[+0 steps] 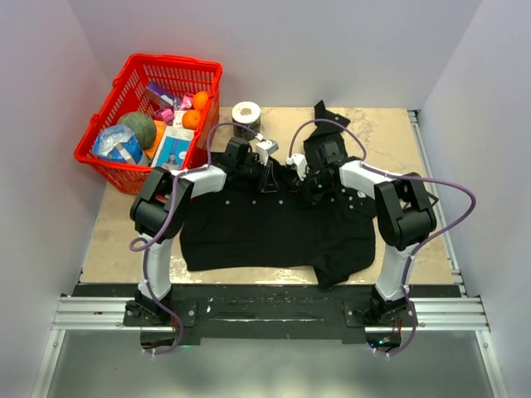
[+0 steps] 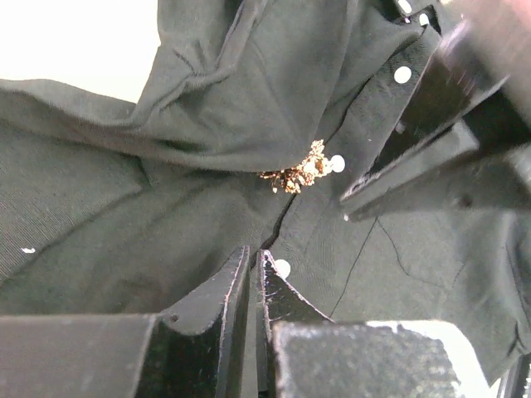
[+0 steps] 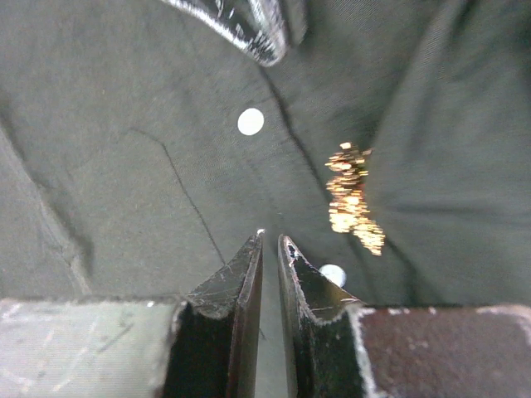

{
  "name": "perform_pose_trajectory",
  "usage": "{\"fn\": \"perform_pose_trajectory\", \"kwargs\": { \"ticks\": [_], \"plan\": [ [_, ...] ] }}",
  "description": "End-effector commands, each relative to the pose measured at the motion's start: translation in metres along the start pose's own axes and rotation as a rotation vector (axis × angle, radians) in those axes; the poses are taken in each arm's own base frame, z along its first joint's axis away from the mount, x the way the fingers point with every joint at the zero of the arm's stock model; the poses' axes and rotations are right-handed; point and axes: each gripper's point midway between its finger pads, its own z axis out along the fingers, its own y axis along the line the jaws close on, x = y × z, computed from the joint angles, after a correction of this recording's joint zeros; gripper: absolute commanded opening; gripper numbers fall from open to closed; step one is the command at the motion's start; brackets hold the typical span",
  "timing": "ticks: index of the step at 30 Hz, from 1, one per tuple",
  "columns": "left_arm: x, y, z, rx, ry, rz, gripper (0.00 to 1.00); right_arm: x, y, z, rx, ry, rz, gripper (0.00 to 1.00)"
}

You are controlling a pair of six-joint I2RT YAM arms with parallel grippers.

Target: Remove the brooch from the garment

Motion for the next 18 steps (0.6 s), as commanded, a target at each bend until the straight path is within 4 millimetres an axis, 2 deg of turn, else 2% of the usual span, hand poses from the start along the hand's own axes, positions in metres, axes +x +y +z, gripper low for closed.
{"fn": "perform_pose_trajectory", "kwargs": {
  "ticks": [1, 4, 6, 9, 13, 16, 18],
  "plan": [
    [-0.019, -0.004, -0.001, 0.032, -0.068, 0.001, 0.14, -0.024, -0.015, -0.007, 0.092, -0.061, -0.012, 0.18],
    [-0.028, -0.007, 0.004, 0.064, -0.089, -0.003, 0.15, -0.036, -0.022, -0.012, 0.117, -0.075, -0.016, 0.18],
    [-0.039, -0.012, 0.005, 0.092, -0.114, 0.001, 0.15, -0.041, -0.019, -0.017, 0.093, -0.079, -0.018, 0.18],
    [-0.048, -0.018, 0.009, 0.131, -0.129, 0.011, 0.17, -0.056, -0.015, -0.036, 0.041, -0.124, 0.021, 0.18],
    [-0.046, -0.030, 0.017, 0.204, -0.130, 0.047, 0.22, -0.069, -0.030, -0.053, 0.041, -0.179, 0.140, 0.18],
    [-0.043, -0.036, 0.018, 0.211, -0.134, 0.123, 0.29, -0.072, -0.046, -0.055, 0.050, -0.195, 0.220, 0.18],
    [-0.037, -0.035, 0.020, 0.190, -0.130, 0.237, 0.33, -0.072, -0.053, -0.052, 0.063, -0.196, 0.243, 0.18]
  ]
}}
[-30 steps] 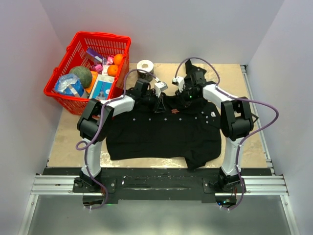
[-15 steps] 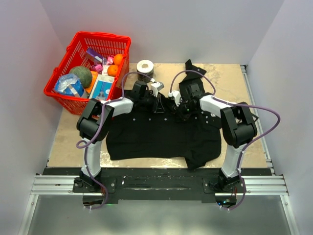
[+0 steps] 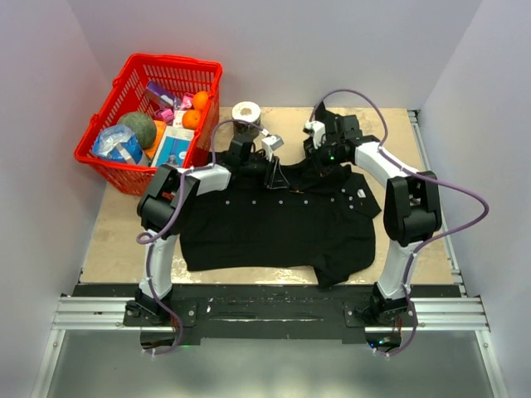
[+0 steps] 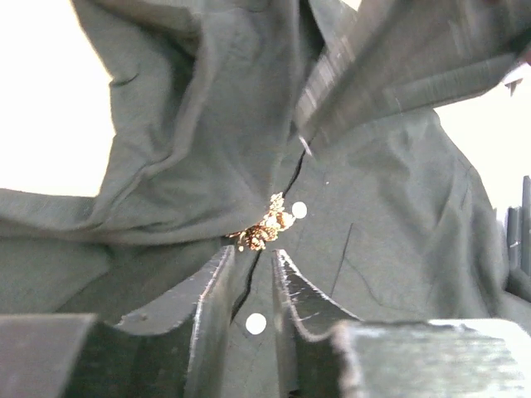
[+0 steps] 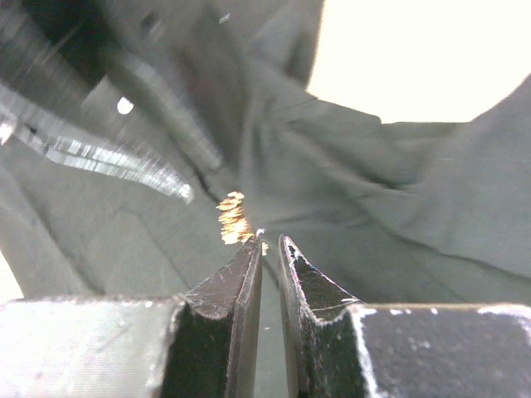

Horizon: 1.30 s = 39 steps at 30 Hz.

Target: Remove the brooch from the garment

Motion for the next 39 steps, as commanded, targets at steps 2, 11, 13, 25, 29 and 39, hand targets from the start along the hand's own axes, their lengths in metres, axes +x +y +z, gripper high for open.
{"fn": "perform_pose_trajectory", "kwargs": {
  "ticks": [2, 11, 13, 25, 29, 39],
  "plan": [
    [-0.009, -0.013, 0.006, 0.044, -0.016, 0.306, 0.34, -0.014, -0.013, 0.001, -0.005, -0.035, 0.116, 0.18],
    [0.001, -0.024, 0.028, 0.106, 0.026, 0.406, 0.32, -0.004, -0.029, 0.014, 0.022, -0.003, 0.168, 0.18],
    [0.010, -0.029, 0.031, 0.123, 0.052, 0.412, 0.32, -0.002, -0.031, 0.016, 0.025, 0.002, 0.173, 0.18],
    [0.048, -0.026, 0.036, 0.107, 0.138, 0.392, 0.32, 0.009, -0.032, 0.021, 0.009, 0.034, 0.170, 0.19],
    [0.046, -0.020, 0.040, 0.090, 0.137, 0.381, 0.32, 0.013, -0.027, 0.016, 0.002, 0.053, 0.154, 0.22],
    [0.006, -0.029, 0.008, 0.039, 0.079, 0.349, 0.31, 0.007, 0.008, -0.007, -0.065, 0.009, -0.092, 0.34]
  ]
}}
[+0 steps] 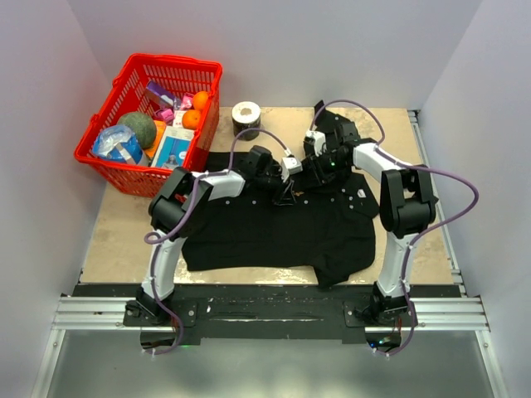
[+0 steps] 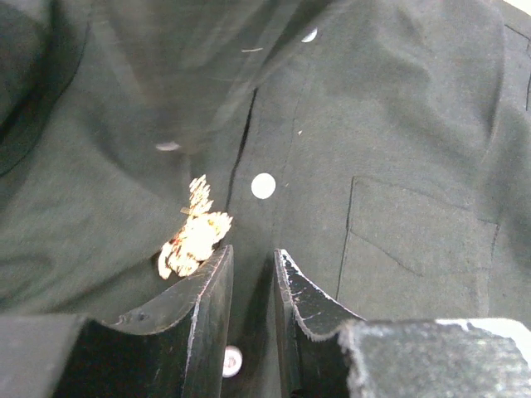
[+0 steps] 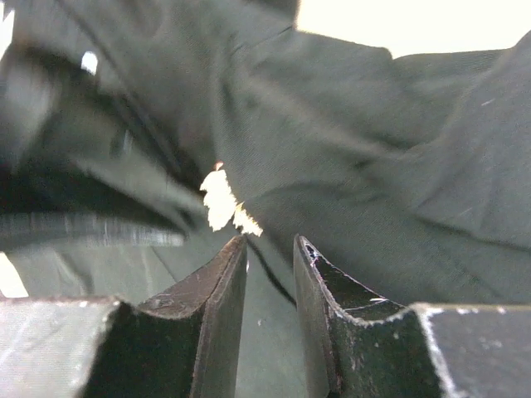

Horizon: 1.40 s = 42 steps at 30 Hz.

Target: Remove the brooch from the garment

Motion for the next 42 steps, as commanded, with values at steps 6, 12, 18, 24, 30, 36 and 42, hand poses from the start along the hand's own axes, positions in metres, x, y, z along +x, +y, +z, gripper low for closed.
{"fn": "perform_pose_trajectory", "kwargs": {
  "ticks": [6, 12, 18, 24, 30, 36, 42],
  "plan": [
    [-0.036, 0.009, -0.072, -0.105, -0.056, -0.065, 0.31, -0.012, 0.048, -0.020, -0.026, -0.050, -0.409, 0.34],
    [-0.026, 0.023, -0.106, -0.171, -0.053, -0.164, 0.32, -0.009, 0.059, -0.001, -0.018, -0.019, -0.572, 0.37],
    [-0.029, 0.027, -0.117, -0.189, -0.056, -0.166, 0.32, 0.000, 0.063, 0.015, 0.036, 0.022, -0.704, 0.38],
    [-0.023, 0.025, -0.122, -0.199, -0.054, -0.171, 0.32, -0.010, 0.053, 0.019, 0.205, 0.001, -0.807, 0.36],
    [-0.019, 0.020, -0.124, -0.198, -0.063, -0.177, 0.32, -0.033, 0.044, 0.008, 0.354, -0.053, -0.861, 0.31],
    [-0.016, 0.019, -0.123, -0.196, -0.068, -0.181, 0.32, -0.039, 0.040, 0.003, 0.395, -0.053, -0.870, 0.30],
    [-0.015, 0.020, -0.121, -0.192, -0.066, -0.186, 0.32, -0.042, 0.025, 0.006, 0.448, -0.025, -0.826, 0.30]
  ]
}}
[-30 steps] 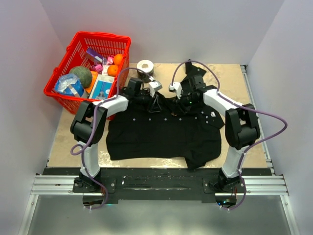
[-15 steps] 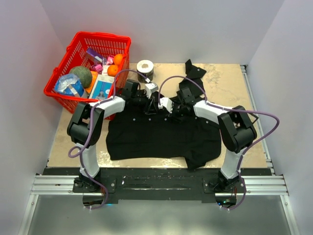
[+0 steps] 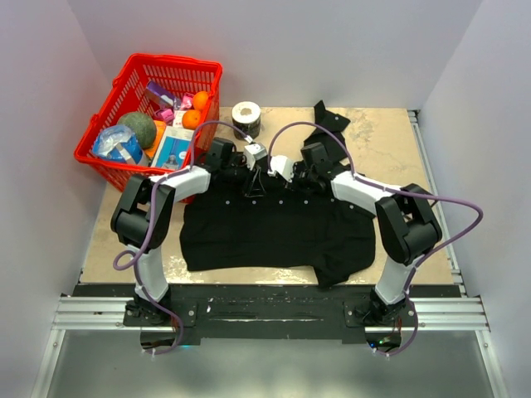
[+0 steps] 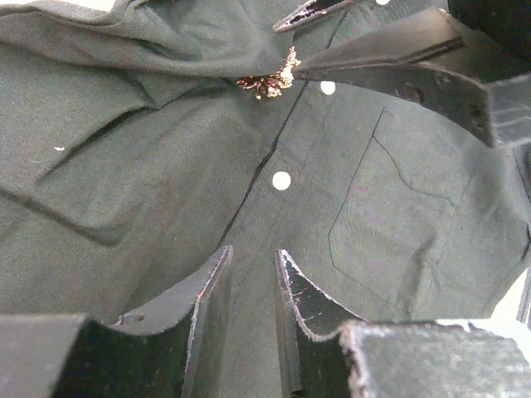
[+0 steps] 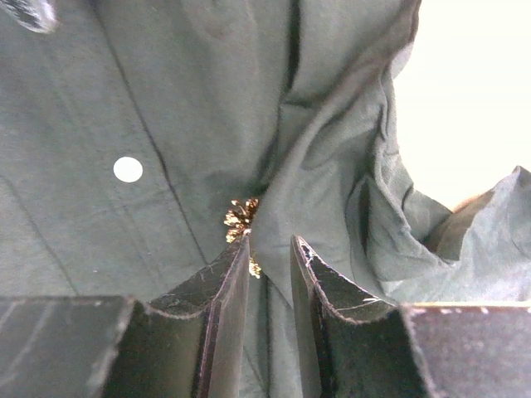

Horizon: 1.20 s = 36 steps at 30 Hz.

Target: Remove the brooch from the garment

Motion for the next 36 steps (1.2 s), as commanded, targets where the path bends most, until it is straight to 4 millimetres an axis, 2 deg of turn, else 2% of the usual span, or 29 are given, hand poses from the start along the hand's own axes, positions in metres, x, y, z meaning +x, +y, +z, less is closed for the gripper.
{"fn": "perform_pose_trajectory", "kwargs": {
  "ticks": [1, 5, 9, 11, 15, 19, 25, 31, 36],
  "plan": [
    [-0.023, -0.003, -0.009, -0.002, -0.065, 0.036, 0.32, -0.018, -0.028, -0.005, 0.079, -0.033, 0.001, 0.30],
    [-0.021, -0.003, -0.008, 0.002, -0.063, 0.032, 0.32, -0.038, -0.017, -0.023, 0.006, -0.130, -0.028, 0.32],
    [-0.018, -0.003, -0.008, 0.004, -0.058, 0.027, 0.32, -0.045, 0.001, -0.034, -0.078, -0.166, -0.077, 0.35],
    [-0.023, -0.002, -0.007, 0.000, -0.078, 0.040, 0.32, -0.037, 0.007, -0.030, -0.101, -0.128, -0.097, 0.35],
    [-0.023, -0.002, -0.008, -0.002, -0.080, 0.040, 0.32, -0.023, 0.001, -0.017, -0.085, -0.054, -0.094, 0.34],
    [-0.021, -0.003, -0.010, -0.007, -0.077, 0.041, 0.32, -0.025, -0.005, -0.010, -0.088, -0.043, -0.112, 0.33],
    [-0.020, 0.000, -0.013, -0.027, -0.074, 0.033, 0.32, -0.016, 0.004, -0.002, -0.139, -0.013, -0.129, 0.33],
    [-0.007, 0.011, -0.022, -0.044, -0.081, -0.055, 0.33, -0.006, 0.013, -0.002, -0.166, 0.007, -0.131, 0.33],
    [-0.006, 0.012, -0.022, -0.047, -0.081, -0.057, 0.33, -0.004, 0.003, 0.004, -0.112, 0.020, -0.116, 0.33]
  ]
}}
